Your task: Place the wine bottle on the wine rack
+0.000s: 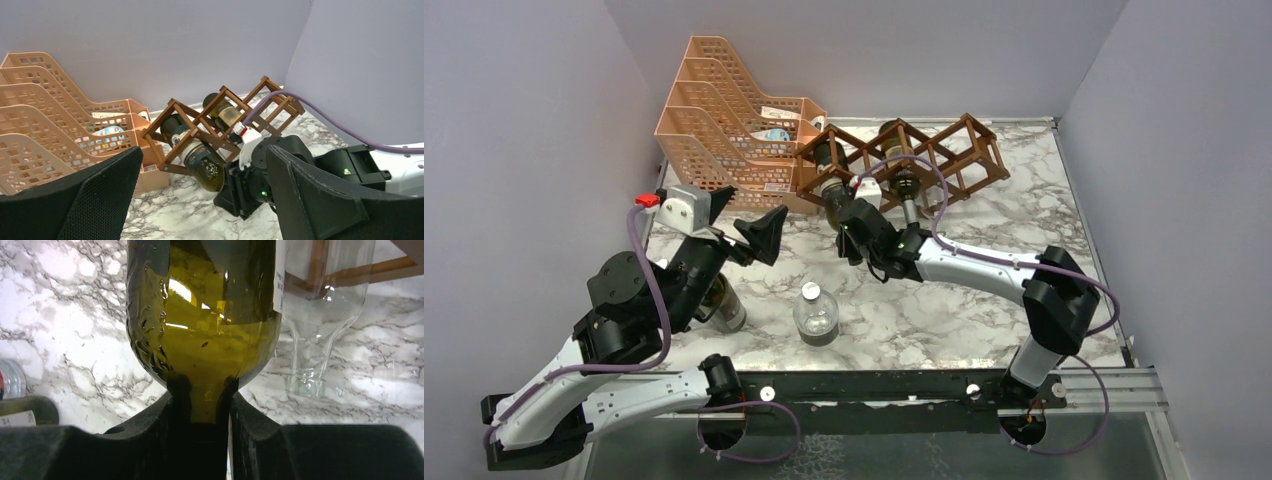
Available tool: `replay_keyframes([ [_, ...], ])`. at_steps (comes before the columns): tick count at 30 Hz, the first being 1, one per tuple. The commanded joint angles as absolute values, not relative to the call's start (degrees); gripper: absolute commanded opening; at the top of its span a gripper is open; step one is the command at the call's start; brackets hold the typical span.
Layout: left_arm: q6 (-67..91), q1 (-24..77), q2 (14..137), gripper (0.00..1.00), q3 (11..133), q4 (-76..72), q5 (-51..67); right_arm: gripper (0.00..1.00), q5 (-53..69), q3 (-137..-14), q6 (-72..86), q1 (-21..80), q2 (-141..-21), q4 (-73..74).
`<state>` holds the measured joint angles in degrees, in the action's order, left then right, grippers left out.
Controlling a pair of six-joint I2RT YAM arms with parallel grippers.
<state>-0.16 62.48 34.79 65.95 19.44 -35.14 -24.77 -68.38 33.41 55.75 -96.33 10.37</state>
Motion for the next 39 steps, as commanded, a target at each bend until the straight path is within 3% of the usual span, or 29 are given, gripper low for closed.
replay_keyframes([
  [1, 1.1, 62.66, 35.51, 0.99, 66.33, 19.45, -35.71, 0.04, -24.7, -75.22, 31.62, 54.27, -97.98, 5.07],
  [22, 1.64, 62.62, 36.7, 0.99, 67.64, 19.5, -35.95, 0.09, -29.54, -87.7, 50.03, 53.36, -106.82, 16.41],
  [28, 0.41, 62.64, 36.86, 0.99, 68.05, 19.46, -36.38, 0.23, -29.71, -90.89, 52.61, 52.36, -109.95, 16.25],
  [35, -0.63, 62.63, 37.21, 0.99, 67.94, 19.43, -36.87, 0.33, -28.59, -94.75, 52.22, 50.66, -114.06, 16.32],
  [39, -1.33, 62.66, 37.36, 0.99, 67.67, 19.39, -37.42, 0.45, -28.57, -94.84, 50.72, 50.36, -114.87, 14.34],
])
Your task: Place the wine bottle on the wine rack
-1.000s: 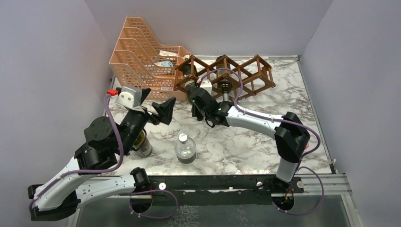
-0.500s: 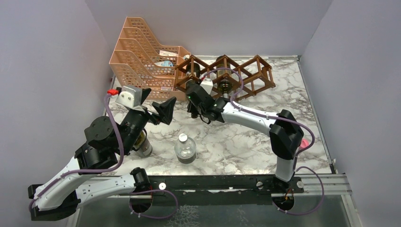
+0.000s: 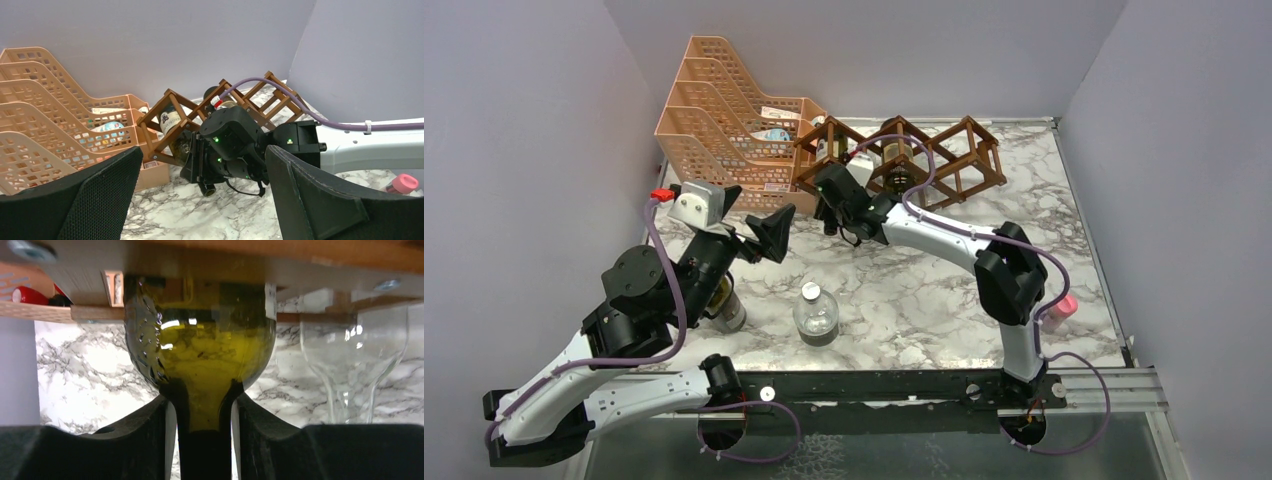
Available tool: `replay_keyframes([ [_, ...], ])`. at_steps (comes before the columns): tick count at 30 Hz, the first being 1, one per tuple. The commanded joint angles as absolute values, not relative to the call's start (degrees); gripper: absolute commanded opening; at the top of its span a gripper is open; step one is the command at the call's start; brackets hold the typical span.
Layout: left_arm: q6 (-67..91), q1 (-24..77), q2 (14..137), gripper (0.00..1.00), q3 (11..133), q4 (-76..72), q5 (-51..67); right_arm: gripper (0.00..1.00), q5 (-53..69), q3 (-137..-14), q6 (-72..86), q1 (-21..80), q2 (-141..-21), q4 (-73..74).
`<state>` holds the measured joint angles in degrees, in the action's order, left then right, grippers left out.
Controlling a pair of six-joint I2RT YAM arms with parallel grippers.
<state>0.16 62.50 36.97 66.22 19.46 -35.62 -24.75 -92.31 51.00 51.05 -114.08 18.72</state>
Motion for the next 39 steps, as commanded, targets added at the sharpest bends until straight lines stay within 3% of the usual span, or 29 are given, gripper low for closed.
replay_keyframes([
  [1, -1.53, 62.62, 37.43, 0.99, 67.59, 19.31, -37.44, 0.47, -28.62, -95.1, 50.56, 50.31, -115.16, 14.46],
  [9, -4.97, 62.65, 38.36, 0.99, 67.08, 18.48, -38.63, 0.63, -28.61, -93.68, 49.99, 50.27, -114.05, 14.1],
  [15, -6.42, 62.67, 39.03, 0.99, 67.75, 17.82, -39.24, 0.73, -26.73, -88.98, 49.55, 50.25, -107.58, 12.98],
  [18, -7.37, 62.66, 39.31, 0.99, 67.28, 16.47, -39.7, 0.86, -26.37, -85.73, 48.81, 50.26, -103.65, 11.08],
  [20, -7.95, 62.64, 39.62, 0.99, 66.86, 15.66, -40.04, 0.88, -26.67, -83.88, 48.52, 50.27, -101.32, 10.67],
  [26, -8.1, 62.65, 41.16, 0.99, 68.37, 14.44, -39.8, 0.89, -23.27, -76.97, 39.01, 50.27, -92.97, 3.7],
  [32, -7.57, 62.67, 41.86, 0.99, 71.09, 11.45, -39.88, 0.81, -1.97, -71.62, 23.31, 50.27, -88.16, -9.05],
  [39, -8.91, 62.67, 42.96, 0.99, 73.43, 6.41, -45.47, 0.76, 18.09, -74.64, 14.79, 52.69, -91.42, -11.94],
])
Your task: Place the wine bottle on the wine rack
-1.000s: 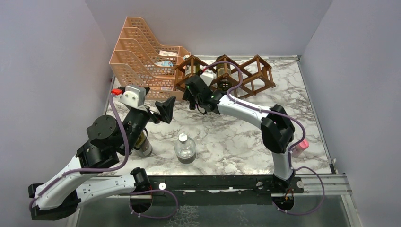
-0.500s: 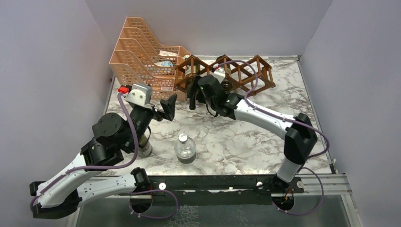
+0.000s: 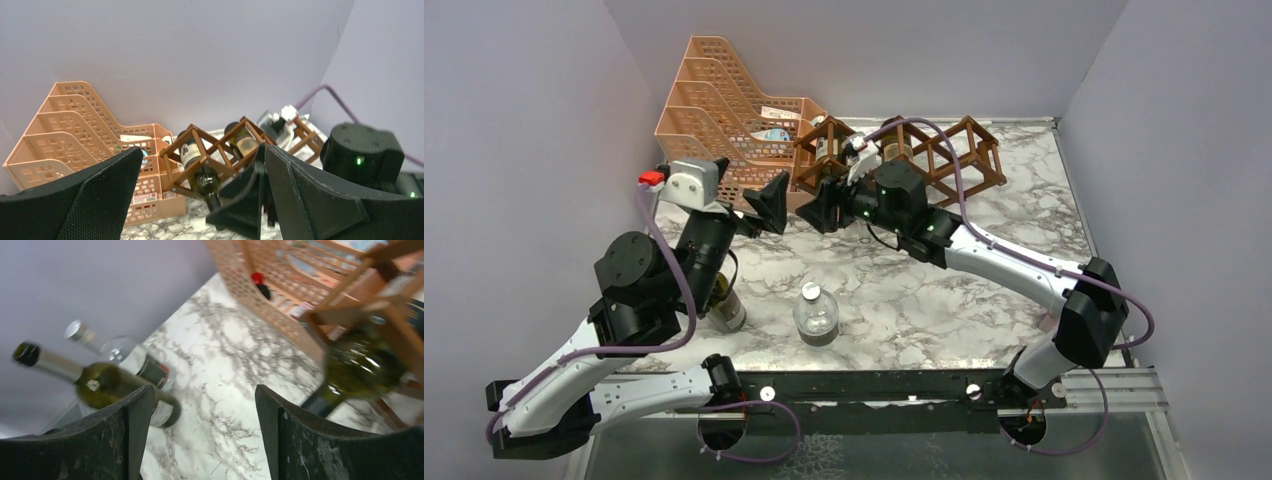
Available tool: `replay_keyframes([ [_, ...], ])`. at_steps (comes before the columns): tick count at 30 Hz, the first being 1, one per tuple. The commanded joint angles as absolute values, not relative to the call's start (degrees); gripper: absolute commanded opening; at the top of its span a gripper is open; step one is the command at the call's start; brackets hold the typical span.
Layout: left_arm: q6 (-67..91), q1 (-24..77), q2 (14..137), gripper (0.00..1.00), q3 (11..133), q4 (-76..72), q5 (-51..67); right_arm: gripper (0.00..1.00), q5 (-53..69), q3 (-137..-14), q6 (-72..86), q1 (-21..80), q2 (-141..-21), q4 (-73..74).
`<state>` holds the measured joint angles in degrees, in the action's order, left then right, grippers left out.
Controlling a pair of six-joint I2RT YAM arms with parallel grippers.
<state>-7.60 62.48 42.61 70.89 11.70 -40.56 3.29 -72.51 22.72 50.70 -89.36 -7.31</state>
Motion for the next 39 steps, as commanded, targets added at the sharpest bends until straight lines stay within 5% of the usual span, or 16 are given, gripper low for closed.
replay_keyframes([
  [1, -9.16, 62.67, 43.06, 0.99, 73.66, 5.55, -46.39, 0.76, 19.22, -74.9, 14.09, 53.3, -92.01, -12.51],
  [25, -10.34, 62.67, 42.0, 0.99, 76.9, 2.51, -46.41, 0.71, 25.59, -100.38, 2.56, 68.2, -117.88, -18.31],
  [39, -10.8, 62.67, 41.27, 0.99, 77.23, 3.85, -46.27, 0.29, 17.07, -99.45, -3.71, 71.67, -118.29, -23.47],
])
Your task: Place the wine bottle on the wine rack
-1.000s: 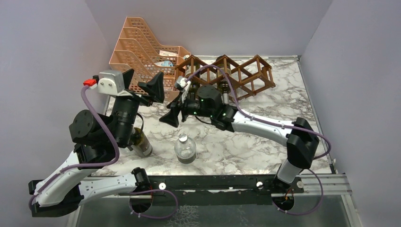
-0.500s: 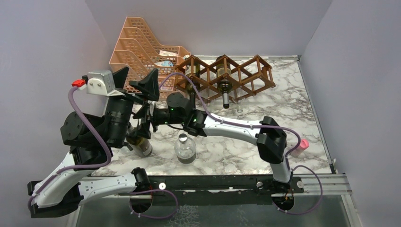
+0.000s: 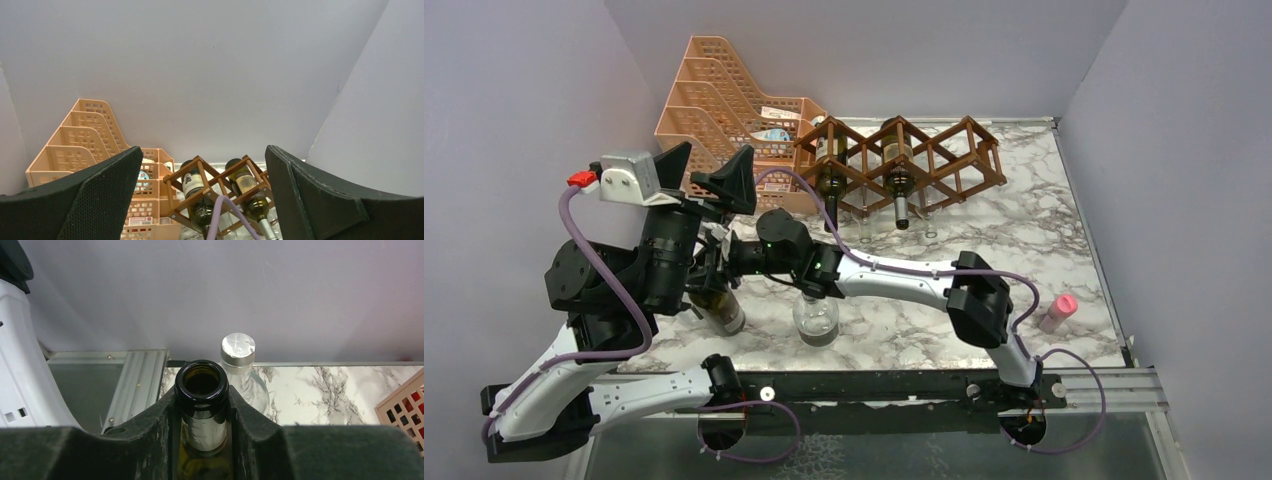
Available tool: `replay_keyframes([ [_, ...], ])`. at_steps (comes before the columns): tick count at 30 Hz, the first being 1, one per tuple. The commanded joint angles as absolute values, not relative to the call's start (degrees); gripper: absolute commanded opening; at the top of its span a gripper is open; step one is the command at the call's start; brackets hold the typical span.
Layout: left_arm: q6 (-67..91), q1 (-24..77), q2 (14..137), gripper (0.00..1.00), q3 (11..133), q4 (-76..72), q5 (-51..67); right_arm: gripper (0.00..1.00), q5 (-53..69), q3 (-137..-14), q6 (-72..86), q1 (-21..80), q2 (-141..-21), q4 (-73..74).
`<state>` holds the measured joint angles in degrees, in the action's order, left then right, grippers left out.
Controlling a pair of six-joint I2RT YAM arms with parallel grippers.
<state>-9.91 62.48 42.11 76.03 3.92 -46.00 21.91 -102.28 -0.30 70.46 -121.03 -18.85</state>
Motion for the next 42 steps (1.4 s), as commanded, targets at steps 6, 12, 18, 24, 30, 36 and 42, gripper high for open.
replay_keyframes([
  [6, -11.0, 62.67, 41.19, 0.99, 76.74, 3.56, -45.18, 0.1, 11.67, -95.13, -7.28, 71.63, -112.98, -26.61],
  [12, -10.59, 62.67, 41.47, 0.99, 76.68, 4.38, -44.96, 0.01, 5.04, -90.54, -7.67, 71.65, -108.19, -29.31],
  [18, -8.5, 62.64, 41.24, 0.99, 76.22, 6.28, -44.03, 0.01, -3.47, -84.41, -7.28, 71.64, -102.58, -29.19],
  [24, -5.28, 62.67, 41.22, 0.99, 74.45, 8.16, -42.26, 0.01, -11.77, -76.77, -6.5, 71.65, -95.84, -26.85],
  [30, -2.33, 62.64, 41.24, 0.99, 72.32, 9.35, -40.54, 0.01, -20.25, -68.84, -5.79, 71.55, -88.12, -23.02],
  [36, 0.51, 62.67, 40.97, 0.99, 70.57, 9.73, -38.64, 0.01, -26.83, -61.18, -2.86, 71.54, -77.65, -15.59],
  [42, 2.92, 62.66, 40.89, 0.99, 67.14, 8.57, -36.94, 0.02, -34.16, -53.33, 1.92, 71.56, -66.72, -7.31],
])
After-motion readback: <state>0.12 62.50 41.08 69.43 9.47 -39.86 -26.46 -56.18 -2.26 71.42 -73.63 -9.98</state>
